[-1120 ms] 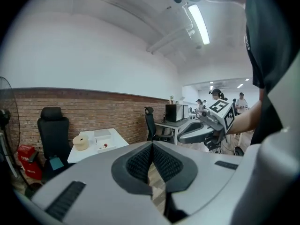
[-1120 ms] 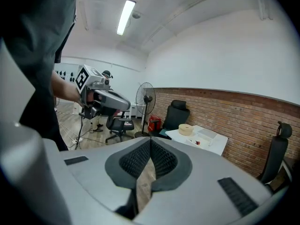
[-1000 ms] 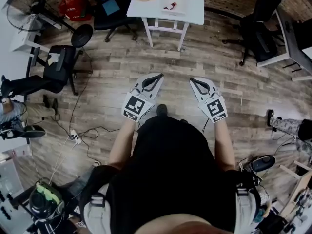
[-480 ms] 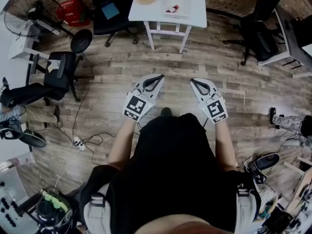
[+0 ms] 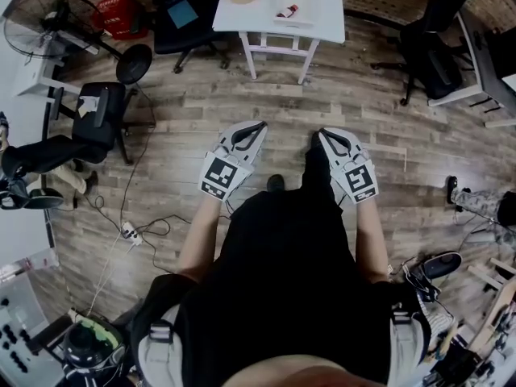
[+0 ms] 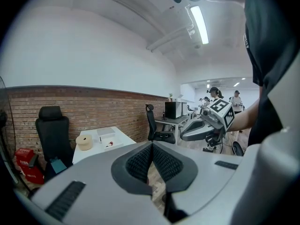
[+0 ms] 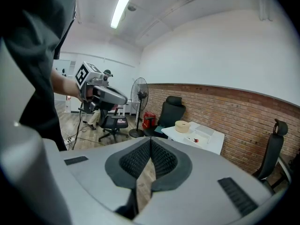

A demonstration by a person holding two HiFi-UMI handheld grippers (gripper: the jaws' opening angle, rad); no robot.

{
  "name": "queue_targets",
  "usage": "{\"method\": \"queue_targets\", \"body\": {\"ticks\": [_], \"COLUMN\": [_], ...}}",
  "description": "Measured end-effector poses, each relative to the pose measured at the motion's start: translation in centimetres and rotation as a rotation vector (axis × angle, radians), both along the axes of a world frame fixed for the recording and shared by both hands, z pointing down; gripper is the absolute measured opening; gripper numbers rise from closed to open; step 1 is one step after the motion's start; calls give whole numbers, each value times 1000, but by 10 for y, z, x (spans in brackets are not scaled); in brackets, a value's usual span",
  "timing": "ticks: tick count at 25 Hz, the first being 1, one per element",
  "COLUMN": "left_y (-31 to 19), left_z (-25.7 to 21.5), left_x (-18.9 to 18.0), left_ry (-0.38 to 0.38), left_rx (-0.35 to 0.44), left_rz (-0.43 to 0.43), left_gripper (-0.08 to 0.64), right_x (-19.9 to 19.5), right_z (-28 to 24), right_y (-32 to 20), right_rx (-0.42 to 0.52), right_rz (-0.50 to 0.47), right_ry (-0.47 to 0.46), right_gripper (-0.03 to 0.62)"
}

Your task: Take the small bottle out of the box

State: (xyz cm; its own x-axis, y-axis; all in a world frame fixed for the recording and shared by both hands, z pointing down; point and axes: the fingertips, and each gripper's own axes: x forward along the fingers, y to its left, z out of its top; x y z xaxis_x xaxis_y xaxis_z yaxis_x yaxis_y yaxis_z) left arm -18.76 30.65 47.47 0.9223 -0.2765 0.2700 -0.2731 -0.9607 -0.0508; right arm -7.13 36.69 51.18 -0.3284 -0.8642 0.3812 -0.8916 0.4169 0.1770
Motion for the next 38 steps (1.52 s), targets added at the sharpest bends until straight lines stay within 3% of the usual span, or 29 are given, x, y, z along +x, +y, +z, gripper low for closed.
{"method": "queue_targets", "body": {"ticks": [6, 14, 31, 38], "left_y": [-18, -52, -124, -157], "left_z": [-1, 1, -4, -7], "left_x": [6, 31, 131, 169], "left_ry": [-1, -9, -77, -91], "left_rx": [4, 6, 9, 3], "left_rz": [-35, -71, -129, -189], "left_gripper": [18, 18, 18, 18], "right_x": [14, 31, 135, 173], "right_z": [-1, 3, 8, 2], "right_y": [-24, -55, -146, -188], "right_rx": [37, -27, -16, -59], "right_rz": [-35, -68, -158, -209], "right_ry": [19, 48, 8, -10], "right_gripper": [-3, -3, -3, -3]}}
